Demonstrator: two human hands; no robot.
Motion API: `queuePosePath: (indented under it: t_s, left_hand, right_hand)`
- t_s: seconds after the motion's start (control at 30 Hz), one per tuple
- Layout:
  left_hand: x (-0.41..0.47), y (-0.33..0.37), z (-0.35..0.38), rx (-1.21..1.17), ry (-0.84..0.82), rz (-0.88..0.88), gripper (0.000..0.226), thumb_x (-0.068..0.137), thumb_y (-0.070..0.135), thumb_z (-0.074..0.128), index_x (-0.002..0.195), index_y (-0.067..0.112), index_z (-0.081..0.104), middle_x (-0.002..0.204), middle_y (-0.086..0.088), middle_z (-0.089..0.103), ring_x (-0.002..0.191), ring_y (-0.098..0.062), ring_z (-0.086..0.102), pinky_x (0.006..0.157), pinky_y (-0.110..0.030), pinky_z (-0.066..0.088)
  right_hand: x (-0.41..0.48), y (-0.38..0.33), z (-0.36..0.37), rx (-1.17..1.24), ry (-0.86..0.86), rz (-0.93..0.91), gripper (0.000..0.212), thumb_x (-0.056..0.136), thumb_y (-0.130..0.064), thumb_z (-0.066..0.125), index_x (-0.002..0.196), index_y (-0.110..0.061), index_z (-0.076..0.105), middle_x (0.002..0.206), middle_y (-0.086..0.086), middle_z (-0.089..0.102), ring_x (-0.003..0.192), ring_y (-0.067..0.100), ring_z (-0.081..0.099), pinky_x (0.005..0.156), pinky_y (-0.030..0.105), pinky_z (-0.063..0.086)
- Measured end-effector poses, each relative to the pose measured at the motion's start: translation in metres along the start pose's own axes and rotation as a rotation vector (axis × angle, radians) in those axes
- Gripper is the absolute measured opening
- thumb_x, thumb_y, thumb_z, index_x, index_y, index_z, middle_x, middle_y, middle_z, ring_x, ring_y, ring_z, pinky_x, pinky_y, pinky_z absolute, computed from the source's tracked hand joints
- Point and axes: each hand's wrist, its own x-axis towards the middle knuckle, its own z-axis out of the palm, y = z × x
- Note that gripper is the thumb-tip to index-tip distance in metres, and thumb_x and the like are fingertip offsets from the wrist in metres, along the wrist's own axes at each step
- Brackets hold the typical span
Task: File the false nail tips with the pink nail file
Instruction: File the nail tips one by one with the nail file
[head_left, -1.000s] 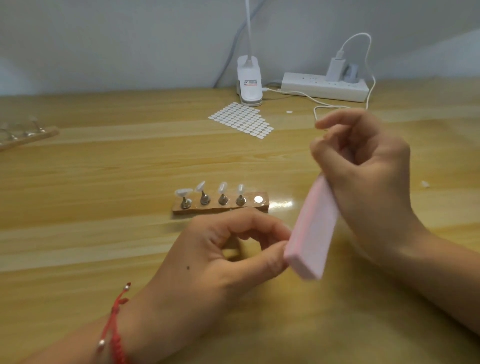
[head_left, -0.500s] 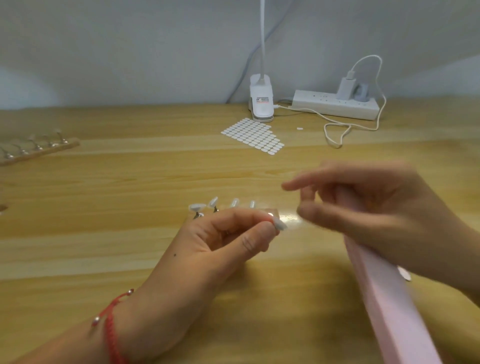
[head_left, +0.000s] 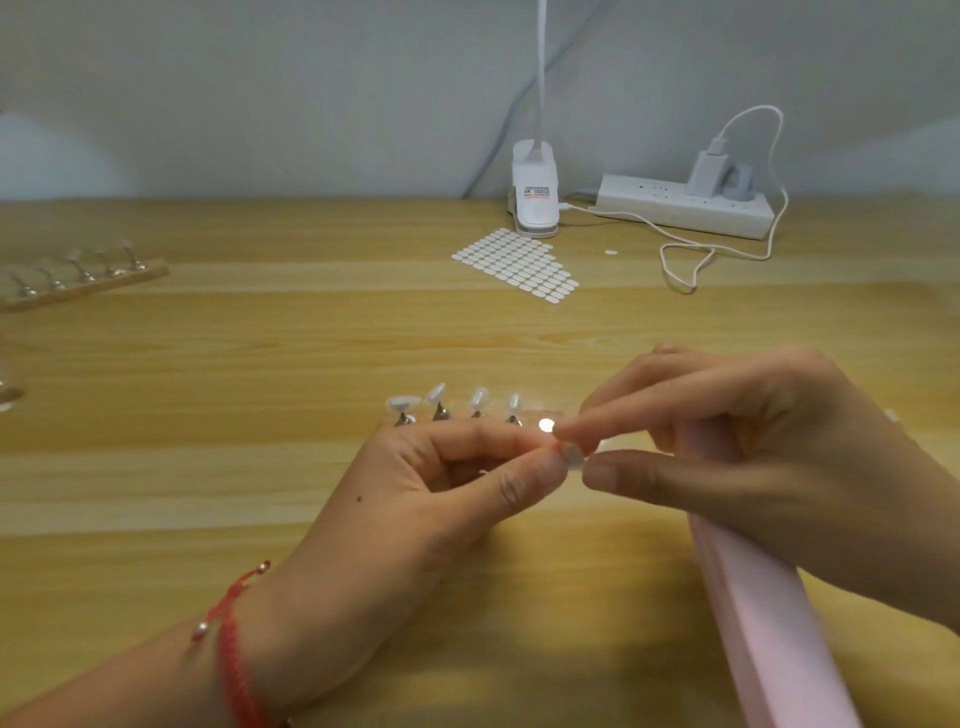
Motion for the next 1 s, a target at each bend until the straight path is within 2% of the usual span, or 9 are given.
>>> queuePosePath:
  t_s: [0.1,0.17,0.23,0.37,0.57,0.67,0.83,0.9,1.0]
  left_hand:
    - [-0.001,0.001,-0.001,0.015,-0.004,-0.006,0.008,0.059,0.034,0.078,0.061,0.028,0.074,0.069,0.011,0.071,0.068,0.007,0.063,0.06,-0.001,0.041]
    - [-0.001,0.0,-0.002,0.021,-0.019,-0.004,0.009,0.061,0.034,0.08,0.063,0.029,0.075,0.072,0.011,0.073,0.072,0.006,0.064,0.062,-0.001,0.042]
    - [-0.001,0.0,-0.002,0.009,-0.024,0.0,0.009,0.063,0.038,0.072,0.064,0.029,0.075,0.07,0.014,0.071,0.07,0.008,0.063,0.061,-0.001,0.042]
    - [0.0,-0.001,-0.002,0.015,-0.015,-0.001,0.007,0.063,0.034,0.079,0.063,0.029,0.075,0.072,0.012,0.072,0.071,0.006,0.064,0.062,-0.001,0.042]
    - [0.0,0.002,0.0,-0.019,-0.019,-0.009,0.004,0.063,0.032,0.073,0.061,0.029,0.074,0.07,0.013,0.072,0.072,0.008,0.065,0.061,0.0,0.042]
    - [0.001,0.002,0.0,-0.04,-0.012,-0.014,0.009,0.065,0.031,0.068,0.058,0.028,0.073,0.064,0.015,0.069,0.066,0.009,0.064,0.058,0.001,0.04]
    - [0.001,-0.002,-0.004,-0.08,-0.026,-0.05,0.012,0.065,0.027,0.076,0.076,0.023,0.079,0.079,0.005,0.076,0.077,0.002,0.069,0.064,-0.003,0.045]
    - [0.002,-0.004,-0.006,-0.089,-0.024,-0.053,0.009,0.066,0.024,0.082,0.074,0.024,0.078,0.076,0.005,0.075,0.075,0.003,0.068,0.063,-0.004,0.045]
    - [0.001,-0.004,-0.004,-0.099,-0.035,-0.026,0.015,0.062,0.03,0.073,0.075,0.024,0.079,0.072,0.008,0.074,0.072,0.003,0.068,0.062,-0.003,0.045]
  right_hand:
    - [-0.001,0.0,-0.003,0.037,-0.056,0.042,0.02,0.078,-0.043,0.077,0.097,-0.036,0.079,0.094,-0.01,0.074,0.085,0.018,0.067,0.071,0.034,0.047]
    - [-0.001,0.001,-0.003,0.064,-0.061,0.061,0.025,0.075,-0.048,0.076,0.097,-0.037,0.078,0.094,-0.008,0.074,0.084,0.018,0.066,0.073,0.034,0.047]
    - [0.0,0.001,-0.001,0.124,-0.057,0.08,0.023,0.075,-0.048,0.076,0.095,-0.036,0.079,0.092,-0.007,0.074,0.082,0.015,0.067,0.072,0.027,0.049]
    - [0.001,0.003,0.0,0.162,-0.05,0.105,0.021,0.075,-0.044,0.075,0.093,-0.034,0.08,0.091,-0.005,0.075,0.082,0.028,0.064,0.071,0.041,0.046]
    - [0.002,0.0,0.003,0.205,-0.028,0.115,0.022,0.066,-0.033,0.078,0.088,-0.03,0.081,0.086,-0.003,0.075,0.08,0.018,0.067,0.071,0.033,0.048]
    - [0.001,0.002,0.008,0.198,0.011,0.097,0.026,0.063,-0.033,0.084,0.088,-0.03,0.081,0.081,-0.004,0.074,0.077,0.013,0.066,0.069,0.021,0.048]
    - [-0.003,0.011,0.017,0.058,0.103,0.015,0.027,0.068,-0.042,0.076,0.095,-0.038,0.077,0.078,-0.011,0.072,0.077,0.017,0.059,0.071,0.026,0.045]
    - [-0.004,0.013,0.019,0.073,0.117,0.014,0.028,0.068,-0.042,0.075,0.095,-0.04,0.076,0.077,-0.012,0.072,0.076,0.017,0.058,0.07,0.025,0.045]
    - [-0.004,0.009,0.018,0.127,0.1,0.05,0.027,0.068,-0.042,0.076,0.094,-0.039,0.078,0.079,-0.008,0.073,0.074,0.022,0.057,0.067,0.027,0.045]
